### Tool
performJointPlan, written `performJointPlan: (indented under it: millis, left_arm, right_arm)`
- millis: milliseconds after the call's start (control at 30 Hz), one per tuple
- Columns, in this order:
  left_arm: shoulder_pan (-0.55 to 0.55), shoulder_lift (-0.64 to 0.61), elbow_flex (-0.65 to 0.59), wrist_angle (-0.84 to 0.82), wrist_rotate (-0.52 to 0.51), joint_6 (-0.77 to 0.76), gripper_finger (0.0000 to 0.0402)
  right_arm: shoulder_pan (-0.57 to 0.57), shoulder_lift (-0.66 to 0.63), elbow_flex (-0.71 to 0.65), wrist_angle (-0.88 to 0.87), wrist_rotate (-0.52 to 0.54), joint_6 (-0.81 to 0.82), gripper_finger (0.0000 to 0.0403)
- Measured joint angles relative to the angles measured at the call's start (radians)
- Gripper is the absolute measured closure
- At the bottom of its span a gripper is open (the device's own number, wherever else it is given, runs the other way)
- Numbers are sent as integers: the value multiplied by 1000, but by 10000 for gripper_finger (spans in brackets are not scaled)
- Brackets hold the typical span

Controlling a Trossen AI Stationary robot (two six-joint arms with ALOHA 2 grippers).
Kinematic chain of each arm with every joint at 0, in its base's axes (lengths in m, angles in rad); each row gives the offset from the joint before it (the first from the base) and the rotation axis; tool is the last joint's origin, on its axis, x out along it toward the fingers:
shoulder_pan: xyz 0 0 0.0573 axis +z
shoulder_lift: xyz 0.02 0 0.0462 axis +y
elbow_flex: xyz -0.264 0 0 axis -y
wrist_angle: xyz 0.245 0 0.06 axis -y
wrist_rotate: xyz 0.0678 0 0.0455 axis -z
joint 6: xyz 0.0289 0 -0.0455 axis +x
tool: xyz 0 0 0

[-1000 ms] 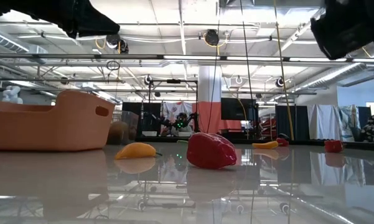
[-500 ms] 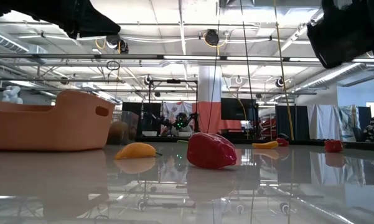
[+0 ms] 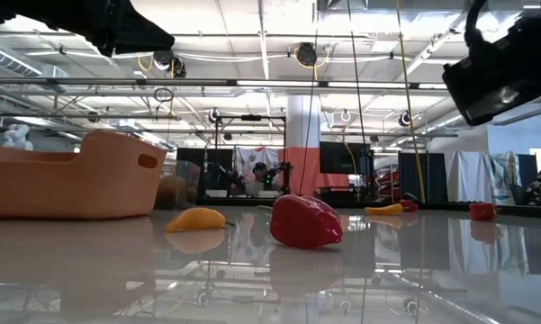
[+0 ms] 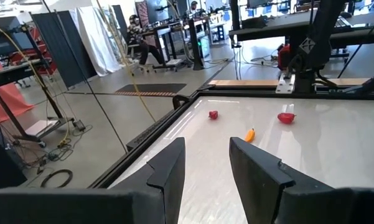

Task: Sort produce into baskets
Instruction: Put the orange chili pepper into the orange bin

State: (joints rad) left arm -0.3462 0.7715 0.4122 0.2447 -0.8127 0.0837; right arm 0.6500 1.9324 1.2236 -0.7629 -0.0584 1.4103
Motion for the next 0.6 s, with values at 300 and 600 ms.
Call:
performJointPlan:
  millis: [300,600]
  left_arm:
    - [0,0,0,0,0,0,267]
    - [0,0,0,0,-1,0,267]
  right_arm:
    - [-49,1,17,-17,-19,-95,395]
    - [-167,4,153,84,286,-427,391]
